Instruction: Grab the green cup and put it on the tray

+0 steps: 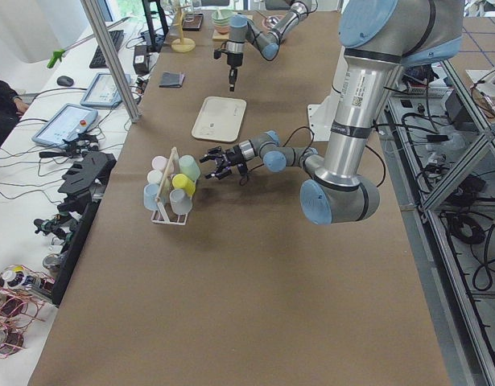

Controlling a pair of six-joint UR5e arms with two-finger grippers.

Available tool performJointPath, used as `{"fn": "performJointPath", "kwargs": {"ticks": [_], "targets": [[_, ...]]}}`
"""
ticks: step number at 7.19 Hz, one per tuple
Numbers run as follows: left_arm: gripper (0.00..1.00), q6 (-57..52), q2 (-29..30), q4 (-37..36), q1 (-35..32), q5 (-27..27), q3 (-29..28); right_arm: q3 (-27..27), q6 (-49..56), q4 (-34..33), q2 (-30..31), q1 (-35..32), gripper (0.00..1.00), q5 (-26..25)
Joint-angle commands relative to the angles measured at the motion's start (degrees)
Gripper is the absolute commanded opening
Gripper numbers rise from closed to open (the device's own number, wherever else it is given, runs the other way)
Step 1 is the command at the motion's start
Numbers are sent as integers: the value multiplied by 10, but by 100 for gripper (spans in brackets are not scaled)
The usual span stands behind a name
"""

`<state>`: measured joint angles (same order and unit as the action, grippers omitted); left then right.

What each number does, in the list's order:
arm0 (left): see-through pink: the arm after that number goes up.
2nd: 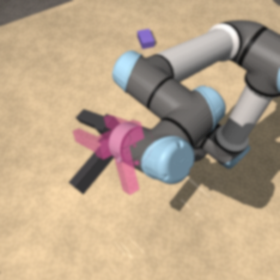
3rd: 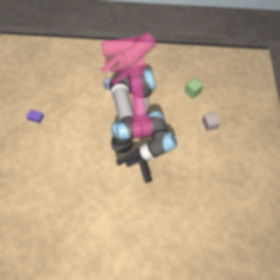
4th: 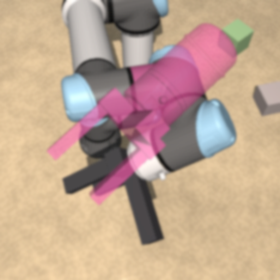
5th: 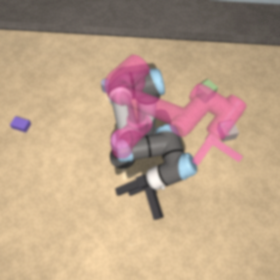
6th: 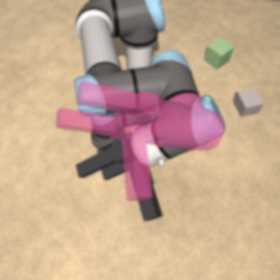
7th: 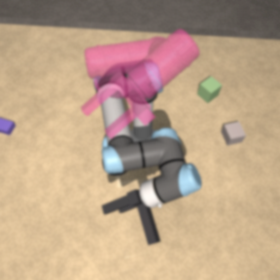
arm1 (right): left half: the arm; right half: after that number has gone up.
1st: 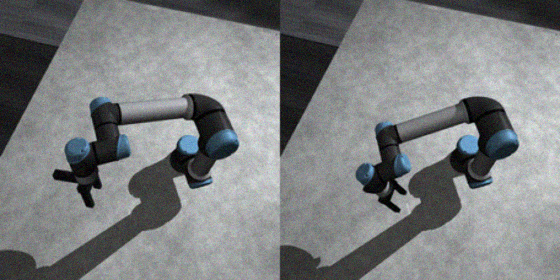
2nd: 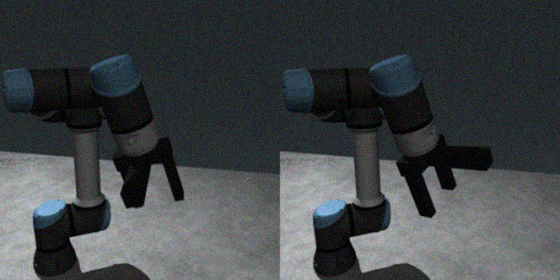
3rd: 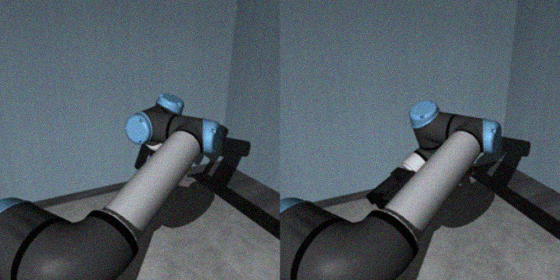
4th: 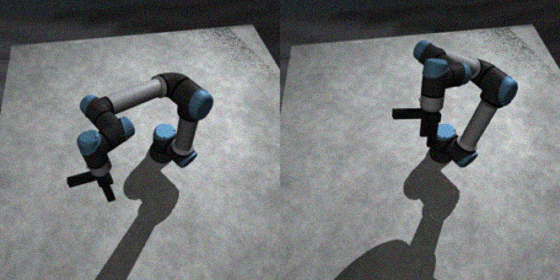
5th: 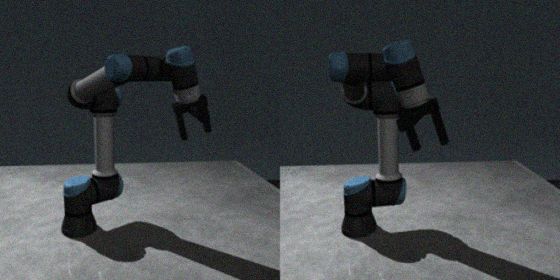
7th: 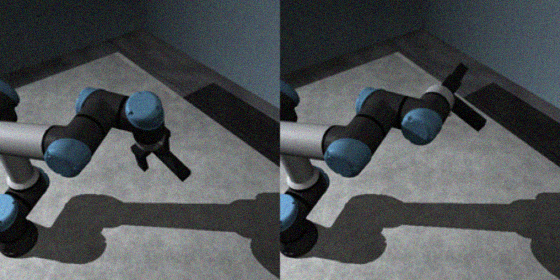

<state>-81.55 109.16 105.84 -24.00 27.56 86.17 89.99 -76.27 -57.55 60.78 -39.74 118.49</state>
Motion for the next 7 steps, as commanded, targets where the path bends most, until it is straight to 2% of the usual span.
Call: {"fn": "performJointPath", "kwargs": {"ticks": [1, 2, 5, 7], "targets": [[98, -81, 8, 57, -22, 0, -9, -2, 24, -47, 4, -32, 65, 30], [98, -98, 8, 68, -27, 0, -15, -2, 64, -82, 10, -58, 100, 37], [98, -104, 10, 68, -36, 1, -34, 2, 315, -257, 18, -167, 100, 60], [98, -104, 13, 69, -39, 1, -35, 2, 474, -308, 52, -263, 100, 67]]}}
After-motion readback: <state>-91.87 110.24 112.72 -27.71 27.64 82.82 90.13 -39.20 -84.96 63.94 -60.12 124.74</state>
